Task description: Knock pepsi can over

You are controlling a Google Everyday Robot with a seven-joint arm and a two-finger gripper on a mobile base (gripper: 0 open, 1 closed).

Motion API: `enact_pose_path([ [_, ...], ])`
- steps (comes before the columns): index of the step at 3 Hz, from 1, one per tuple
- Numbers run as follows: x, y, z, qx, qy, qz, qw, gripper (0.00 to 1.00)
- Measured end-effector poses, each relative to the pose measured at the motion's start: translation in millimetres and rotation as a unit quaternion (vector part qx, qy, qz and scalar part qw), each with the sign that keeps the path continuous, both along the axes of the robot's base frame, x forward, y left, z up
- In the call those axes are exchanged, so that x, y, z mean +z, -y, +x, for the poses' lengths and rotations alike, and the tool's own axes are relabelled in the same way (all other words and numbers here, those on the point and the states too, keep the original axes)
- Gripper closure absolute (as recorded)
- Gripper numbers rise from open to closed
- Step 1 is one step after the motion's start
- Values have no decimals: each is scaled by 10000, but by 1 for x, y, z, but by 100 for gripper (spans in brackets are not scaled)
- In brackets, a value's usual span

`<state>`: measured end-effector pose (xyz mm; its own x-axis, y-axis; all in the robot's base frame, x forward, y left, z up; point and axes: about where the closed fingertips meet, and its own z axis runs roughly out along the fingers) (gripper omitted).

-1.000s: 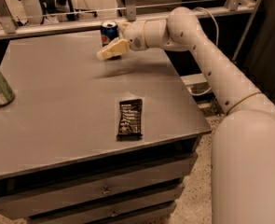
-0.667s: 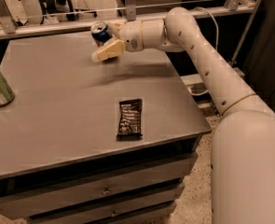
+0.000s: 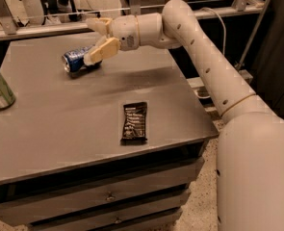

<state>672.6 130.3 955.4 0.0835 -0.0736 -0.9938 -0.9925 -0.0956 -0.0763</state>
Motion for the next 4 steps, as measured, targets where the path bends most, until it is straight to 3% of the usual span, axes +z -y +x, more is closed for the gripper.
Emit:
enact_pose_path([
  [1, 6, 2, -11, 107, 135, -45, 9998, 0],
  [3, -9, 64, 33, -859, 406, -495, 9943, 0],
  [4, -14, 101, 59, -1324, 500, -746, 9871, 0],
])
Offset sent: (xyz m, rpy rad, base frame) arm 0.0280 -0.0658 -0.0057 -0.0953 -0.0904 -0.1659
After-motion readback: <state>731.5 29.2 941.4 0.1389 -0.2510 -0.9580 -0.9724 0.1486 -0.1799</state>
